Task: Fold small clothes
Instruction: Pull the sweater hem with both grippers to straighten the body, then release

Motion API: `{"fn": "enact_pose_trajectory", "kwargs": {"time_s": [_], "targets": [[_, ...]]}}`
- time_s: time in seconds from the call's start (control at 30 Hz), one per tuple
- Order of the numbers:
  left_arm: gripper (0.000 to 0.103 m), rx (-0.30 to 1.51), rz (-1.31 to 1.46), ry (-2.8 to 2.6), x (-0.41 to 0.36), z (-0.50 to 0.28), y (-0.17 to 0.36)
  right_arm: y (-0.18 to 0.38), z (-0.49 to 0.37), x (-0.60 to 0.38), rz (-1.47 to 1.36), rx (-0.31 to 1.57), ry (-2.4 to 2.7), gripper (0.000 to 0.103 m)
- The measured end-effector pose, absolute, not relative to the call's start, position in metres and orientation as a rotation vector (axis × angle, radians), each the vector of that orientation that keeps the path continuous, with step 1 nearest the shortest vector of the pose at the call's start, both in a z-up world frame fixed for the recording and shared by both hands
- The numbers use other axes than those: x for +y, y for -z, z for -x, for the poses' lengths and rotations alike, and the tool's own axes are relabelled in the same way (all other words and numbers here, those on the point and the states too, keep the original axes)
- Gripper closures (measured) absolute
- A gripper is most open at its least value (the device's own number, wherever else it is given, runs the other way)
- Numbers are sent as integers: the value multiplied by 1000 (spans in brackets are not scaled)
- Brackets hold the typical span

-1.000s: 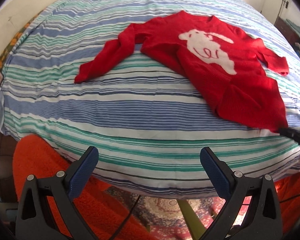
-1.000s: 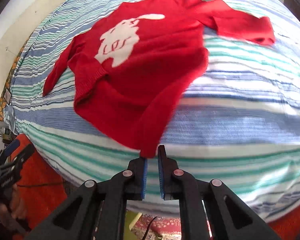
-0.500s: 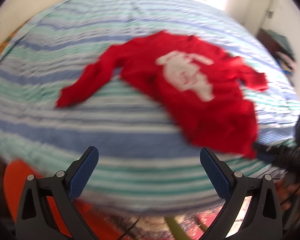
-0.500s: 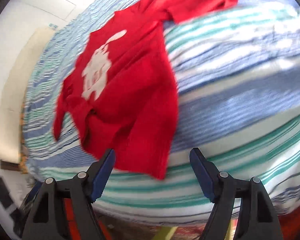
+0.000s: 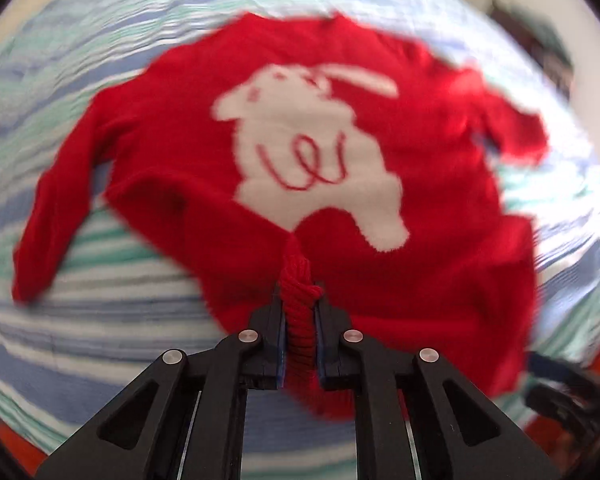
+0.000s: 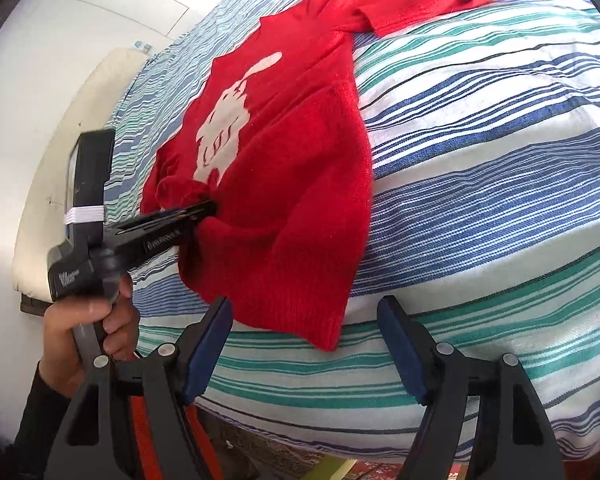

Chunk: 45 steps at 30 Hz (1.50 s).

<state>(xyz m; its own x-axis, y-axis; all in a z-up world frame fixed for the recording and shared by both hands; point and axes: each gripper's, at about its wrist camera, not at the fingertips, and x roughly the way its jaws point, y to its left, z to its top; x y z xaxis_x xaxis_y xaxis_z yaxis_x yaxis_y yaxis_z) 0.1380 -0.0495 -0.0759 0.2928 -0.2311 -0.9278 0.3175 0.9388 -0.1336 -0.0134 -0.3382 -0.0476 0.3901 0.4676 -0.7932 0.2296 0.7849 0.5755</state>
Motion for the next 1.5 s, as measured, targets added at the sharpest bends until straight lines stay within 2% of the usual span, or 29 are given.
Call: {"fn": "enact_pose_trajectory", "kwargs": {"time_s": [0.1, 0.17, 0.3, 0.47, 0.53, 0.6, 0.63, 0.67, 0.7, 0.73, 0.77, 0.8, 0.97, 1.1, 1.2, 1.3, 1.33, 1.4, 1.43, 1.5], "targets": [[94, 1193, 99, 328, 25, -108, 52, 46, 15, -345, -706, 1174, -177, 29], [94, 1220, 213, 291, 71, -87, 56, 45, 15, -347, -724, 1167, -199, 29], [87, 1272, 244, 269, 95, -71, 81, 48, 8, -339, -711, 1189, -247, 29], [41, 1252, 195, 264, 85, -80, 91, 53, 8, -328, -746, 1211, -356, 28], [33, 1224, 186, 238, 89, -84, 91, 53, 10, -324, -779, 1196, -418, 28], [33, 1244, 198, 216, 98, -85, 100, 61, 7, -317, -801, 1215, -476, 28], [38, 1274, 221, 223, 99, -86, 108, 66, 5, -313, -800, 1232, -488, 28], [51, 1310, 247, 233, 101, -86, 115, 71, 3, -309, -788, 1253, -491, 28], [62, 1336, 264, 245, 102, -85, 119, 75, 1, -304, -770, 1274, -502, 34], [94, 1359, 277, 262, 102, -85, 123, 77, -1, -301, -758, 1281, -519, 55], [98, 1374, 309, 287, 104, -85, 125, 77, -1, -300, -752, 1287, -530, 71], [98, 1373, 333, 285, 106, -85, 123, 76, -1, -301, -742, 1293, -517, 98], [99, 1328, 448, 378, 109, -71, 90, 25, 10, -328, -682, 1194, -468, 99], [98, 1346, 338, 397, 92, -62, 85, -12, 24, -342, -585, 1197, -462, 99], [98, 1422, 240, 314, 84, -65, 111, -1, 27, -341, -526, 1290, -421, 100], [95, 1449, 234, 304, 80, -65, 122, 39, 29, -335, -500, 1418, -335, 100], [91, 1442, 235, 308, 81, -64, 120, 46, 29, -335, -499, 1427, -325, 101], [73, 1434, 247, 314, 85, -63, 118, 48, 28, -334, -508, 1405, -314, 102], [61, 1431, 268, 322, 88, -62, 118, 46, 28, -336, -526, 1383, -324, 102], [57, 1431, 299, 334, 92, -55, 118, 43, 27, -341, -542, 1352, -327, 99]]}}
